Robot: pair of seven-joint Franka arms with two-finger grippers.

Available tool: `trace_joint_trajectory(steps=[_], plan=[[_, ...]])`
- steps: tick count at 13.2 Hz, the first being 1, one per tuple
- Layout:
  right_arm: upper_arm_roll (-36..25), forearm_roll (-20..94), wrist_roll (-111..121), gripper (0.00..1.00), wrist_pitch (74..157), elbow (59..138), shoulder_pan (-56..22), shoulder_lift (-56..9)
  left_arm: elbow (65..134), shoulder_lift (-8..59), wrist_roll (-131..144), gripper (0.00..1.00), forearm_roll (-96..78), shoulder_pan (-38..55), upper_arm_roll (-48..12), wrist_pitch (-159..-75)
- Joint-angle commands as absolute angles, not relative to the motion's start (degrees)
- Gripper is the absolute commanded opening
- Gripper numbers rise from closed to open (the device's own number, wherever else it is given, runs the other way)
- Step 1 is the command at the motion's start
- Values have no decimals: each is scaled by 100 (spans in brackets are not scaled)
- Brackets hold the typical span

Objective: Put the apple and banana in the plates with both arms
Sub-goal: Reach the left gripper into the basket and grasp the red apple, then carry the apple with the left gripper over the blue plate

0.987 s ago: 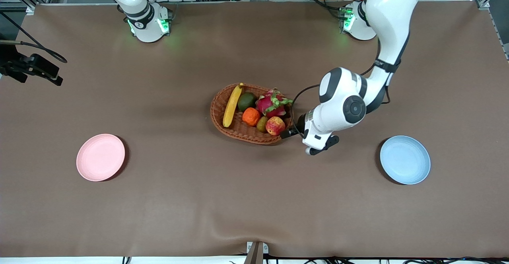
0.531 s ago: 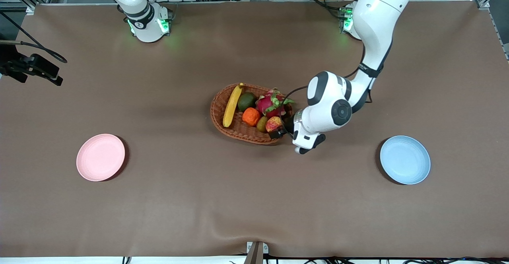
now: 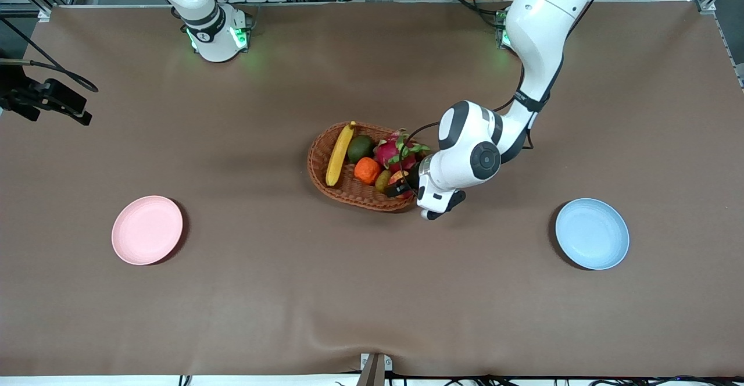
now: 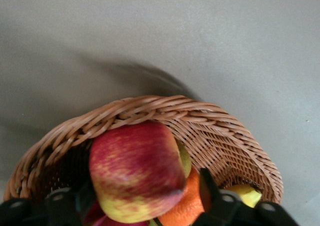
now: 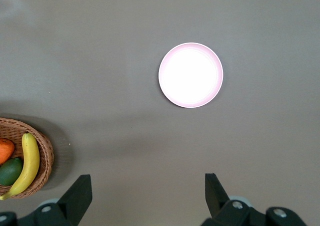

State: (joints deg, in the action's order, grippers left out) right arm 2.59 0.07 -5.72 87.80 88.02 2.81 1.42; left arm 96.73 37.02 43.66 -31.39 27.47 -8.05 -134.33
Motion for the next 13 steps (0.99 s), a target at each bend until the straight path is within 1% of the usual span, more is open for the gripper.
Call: trace_joint_trajectory(steps=[1,2,3,5,7,9,10,13], plan=[[290,0,-606,100,8728,8666,325,79,9589,3771,4430,48,-3226,2769,-756,-13465],[290,0,-606,100,8728,8666,325,79,9598,3753,4464,16,-3226,2769,-738,-13447],[290,0,-606,100,8728,8666,325,79,9589,3709,4526,0,-3208,2751,-721,-13421],[290,0,-606,100,8728,8666,325,79,9580,3525,4605,0,-3199,2716,-703,-13159],[290,0,-606,100,8728,8666,325,79,9563,3157,4754,0,-3191,2716,-581,-12764],[290,0,-606,100,8728,8666,325,79,9397,2736,4764,0,-3086,2698,-336,-12098],[290,0,-606,100,8728,8666,325,79,9274,2525,4764,0,-2850,2698,-151,-11728],[290,0,-606,100,8728,8666,325,79,9097,2137,4598,0,-1920,2393,-9,-11041]])
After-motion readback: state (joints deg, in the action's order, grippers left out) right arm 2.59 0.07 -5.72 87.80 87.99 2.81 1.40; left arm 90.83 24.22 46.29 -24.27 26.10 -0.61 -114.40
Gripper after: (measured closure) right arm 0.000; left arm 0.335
